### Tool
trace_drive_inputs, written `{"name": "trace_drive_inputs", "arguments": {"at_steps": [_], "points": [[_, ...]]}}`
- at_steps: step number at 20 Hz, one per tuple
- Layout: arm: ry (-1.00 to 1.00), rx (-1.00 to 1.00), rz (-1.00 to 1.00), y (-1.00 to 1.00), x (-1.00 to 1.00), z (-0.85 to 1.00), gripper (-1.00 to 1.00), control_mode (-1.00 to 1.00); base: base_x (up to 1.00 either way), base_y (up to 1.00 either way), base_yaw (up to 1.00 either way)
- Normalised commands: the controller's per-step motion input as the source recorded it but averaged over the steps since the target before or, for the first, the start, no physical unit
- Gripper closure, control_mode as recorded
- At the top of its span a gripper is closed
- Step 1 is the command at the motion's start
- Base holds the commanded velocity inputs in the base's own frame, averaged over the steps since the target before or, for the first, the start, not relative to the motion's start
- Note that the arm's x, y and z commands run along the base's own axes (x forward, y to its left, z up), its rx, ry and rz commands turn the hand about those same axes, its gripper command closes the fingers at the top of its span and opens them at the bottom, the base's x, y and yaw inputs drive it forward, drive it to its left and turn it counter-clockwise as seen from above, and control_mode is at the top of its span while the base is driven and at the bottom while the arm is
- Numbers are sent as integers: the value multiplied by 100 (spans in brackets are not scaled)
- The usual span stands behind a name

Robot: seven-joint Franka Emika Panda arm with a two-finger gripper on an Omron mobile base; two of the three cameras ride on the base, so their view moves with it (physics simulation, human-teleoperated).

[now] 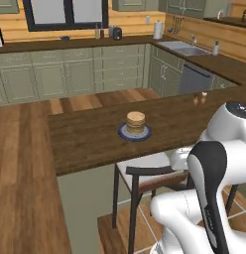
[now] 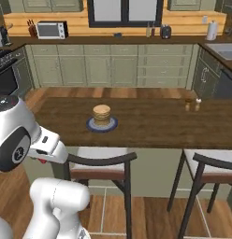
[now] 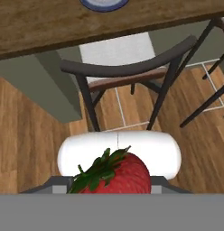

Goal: Take the strawberry from the fridge and place it on top of the pancake, located on the dining counter.

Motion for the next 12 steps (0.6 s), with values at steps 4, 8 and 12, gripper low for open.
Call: {"name": "trace_drive_inputs", "arguments": {"at_steps": [4, 8, 12], "points": [[0, 0, 0, 0, 0, 0, 100, 100, 61, -9, 46], [0, 0, 0, 0, 0, 0, 100, 100, 53, -31, 13], [0, 0, 0, 0, 0, 0, 100, 100, 27, -47, 4]]}}
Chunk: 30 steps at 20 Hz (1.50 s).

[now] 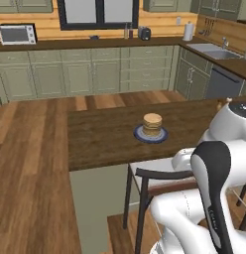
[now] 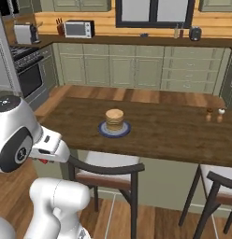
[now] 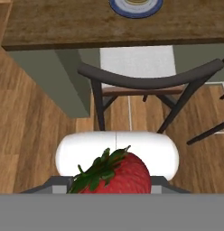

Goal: Take the strawberry from the fridge and place it on top of the pancake, located on the dining counter.

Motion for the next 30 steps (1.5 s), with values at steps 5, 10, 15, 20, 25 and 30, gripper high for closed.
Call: {"name": "trace_drive_inputs", "arguments": {"at_steps": [5, 10, 15, 20, 25, 30], "points": [[0, 0, 0, 0, 0, 0, 100, 100, 0, -64, -5], [0, 0, 0, 0, 0, 0, 100, 100, 45, -16, -3], [0, 0, 0, 0, 0, 0, 100, 100, 75, -5, 0], [0, 0, 0, 0, 0, 0, 100, 100, 41, 0, 0], [0, 0, 0, 0, 0, 0, 100, 100, 1, 0, 0], [0, 0, 1, 0, 17, 5, 100, -100, 31, 0, 0]]}}
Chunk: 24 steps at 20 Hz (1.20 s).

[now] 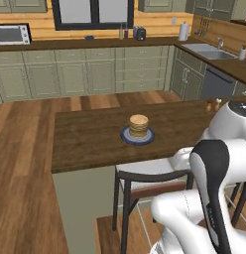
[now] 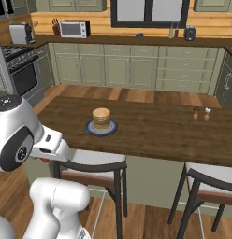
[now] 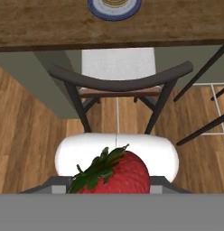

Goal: Take the strawberry from the fridge and place it on top of the pancake, located on the dining counter.

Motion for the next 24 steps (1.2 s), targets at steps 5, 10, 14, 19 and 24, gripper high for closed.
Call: {"name": "trace_drive_inputs", "arguments": {"at_steps": [5, 10, 14, 19, 24], "points": [[5, 0, 4, 0, 87, 57, 100, -100, 0, 0, 0], [3, 0, 3, -4, 99, 40, 100, -100, 0, 0, 0], [4, 0, 0, -2, 100, 2, 100, -100, 0, 0, 0], [0, 0, 0, 0, 100, 0, 100, -100, 0, 0, 0], [7, 0, 0, -1, 100, 2, 100, -100, 0, 0, 0]]}}
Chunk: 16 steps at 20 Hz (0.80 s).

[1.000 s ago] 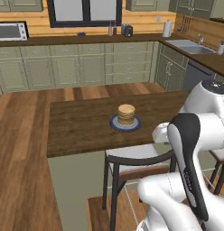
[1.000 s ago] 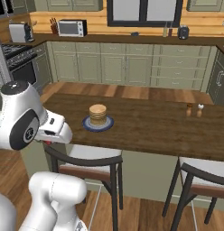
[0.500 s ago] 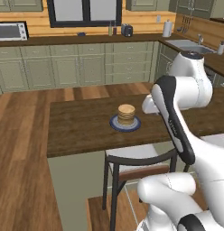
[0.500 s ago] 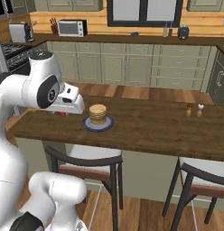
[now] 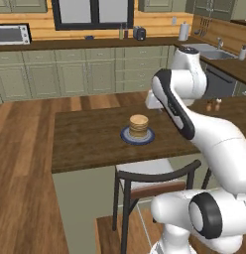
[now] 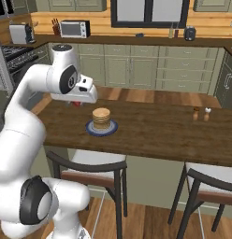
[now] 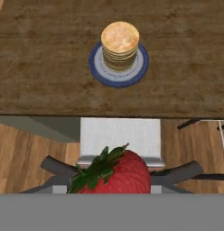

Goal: Take the strawberry from the fridge and place it on top of the pancake, located on the dining counter.

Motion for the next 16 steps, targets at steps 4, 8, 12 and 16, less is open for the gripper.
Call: {"name": "trace_drive_inputs", "arguments": {"at_steps": [4, 8, 12, 16], "points": [[1, 0, 0, 0, 100, -4, 100, -100, 0, 0, 0], [-6, 0, 0, 0, 100, -50, 100, -100, 0, 0, 0], [-21, 0, 0, 0, 100, -69, 100, -100, 0, 0, 0], [-23, 0, 0, 0, 85, -74, 100, -100, 0, 0, 0]]}}
